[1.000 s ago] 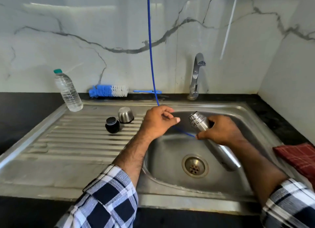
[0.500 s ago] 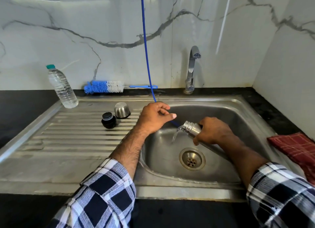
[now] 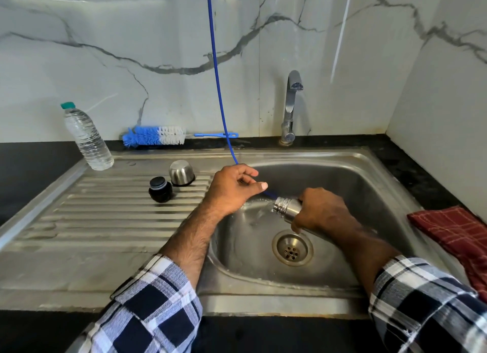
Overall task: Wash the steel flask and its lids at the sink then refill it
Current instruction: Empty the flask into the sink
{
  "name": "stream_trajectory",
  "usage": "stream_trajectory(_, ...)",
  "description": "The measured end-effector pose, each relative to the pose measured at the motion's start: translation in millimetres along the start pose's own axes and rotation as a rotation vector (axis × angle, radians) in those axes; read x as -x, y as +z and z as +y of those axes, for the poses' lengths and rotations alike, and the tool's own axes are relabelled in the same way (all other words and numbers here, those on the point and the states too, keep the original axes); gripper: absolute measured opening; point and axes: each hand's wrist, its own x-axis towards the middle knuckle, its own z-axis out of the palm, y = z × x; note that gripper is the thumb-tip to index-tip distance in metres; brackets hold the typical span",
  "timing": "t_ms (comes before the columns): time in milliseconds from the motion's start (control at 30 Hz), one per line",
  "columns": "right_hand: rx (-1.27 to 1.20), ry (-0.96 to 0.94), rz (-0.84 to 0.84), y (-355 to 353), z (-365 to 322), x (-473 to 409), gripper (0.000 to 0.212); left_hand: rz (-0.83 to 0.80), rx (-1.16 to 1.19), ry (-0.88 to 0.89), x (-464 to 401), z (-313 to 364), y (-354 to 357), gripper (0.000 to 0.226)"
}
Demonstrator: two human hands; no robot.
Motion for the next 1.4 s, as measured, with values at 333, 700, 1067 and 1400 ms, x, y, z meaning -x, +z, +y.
stream_trajectory(333,0.026,0.018,-0.007,13,1,7,0.062,0.047,0.196,-0.056,13,-10,13,0.031)
stream_trajectory(700,0.046,0.001,0.074,1,-2,3,0.054,0.077,0.223,-0.018,9,-1,-2,0.023)
stream_trajectory(1067,0.174,0.008,0.063,-6,-4,8,0.05,0.053,0.151,-0.019,-12,-4,3,0.041)
stream_trajectory(1400,0.366,-0.073,0.162,0,-18,14,0.049,0.032,0.132,-0.02,-6,1,2,0.028)
